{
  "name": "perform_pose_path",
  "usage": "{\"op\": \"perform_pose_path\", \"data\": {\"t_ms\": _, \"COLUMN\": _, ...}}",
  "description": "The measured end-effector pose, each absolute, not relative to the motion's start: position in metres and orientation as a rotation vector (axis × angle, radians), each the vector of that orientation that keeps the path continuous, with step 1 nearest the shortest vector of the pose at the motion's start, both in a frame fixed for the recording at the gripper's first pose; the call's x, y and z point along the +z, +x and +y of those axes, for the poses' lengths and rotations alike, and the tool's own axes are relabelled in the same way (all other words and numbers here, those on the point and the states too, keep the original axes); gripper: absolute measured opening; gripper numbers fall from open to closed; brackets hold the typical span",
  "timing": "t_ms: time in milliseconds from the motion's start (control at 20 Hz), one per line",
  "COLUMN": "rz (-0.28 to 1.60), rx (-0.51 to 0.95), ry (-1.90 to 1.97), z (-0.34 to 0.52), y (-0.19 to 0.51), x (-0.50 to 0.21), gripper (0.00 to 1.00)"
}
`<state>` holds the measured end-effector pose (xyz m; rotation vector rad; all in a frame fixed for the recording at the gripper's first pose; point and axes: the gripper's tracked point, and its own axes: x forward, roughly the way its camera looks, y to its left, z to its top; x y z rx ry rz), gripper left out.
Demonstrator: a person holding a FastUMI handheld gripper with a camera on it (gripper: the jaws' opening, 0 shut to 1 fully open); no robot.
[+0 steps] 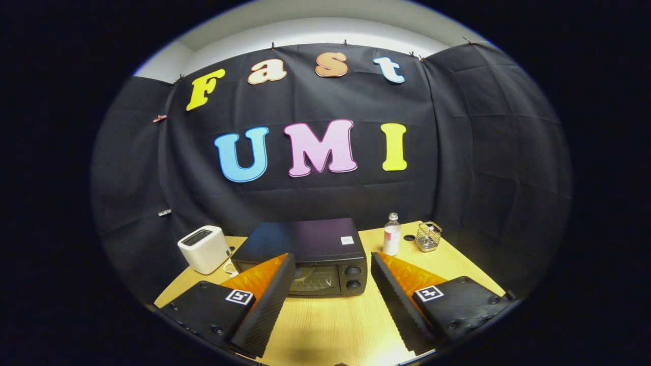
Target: Open the toaster oven, put the food inside, and close the toaster oven door.
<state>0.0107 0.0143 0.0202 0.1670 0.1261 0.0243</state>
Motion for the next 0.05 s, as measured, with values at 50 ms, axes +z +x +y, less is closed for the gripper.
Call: {"op": "perform_pose_path", "data": {"t_ms": 50, "rz": 0.126, "rx": 0.028, "ry": 0.169, "z": 0.0152, "y": 0.0115, "x": 0.0203, "gripper": 0.99}}
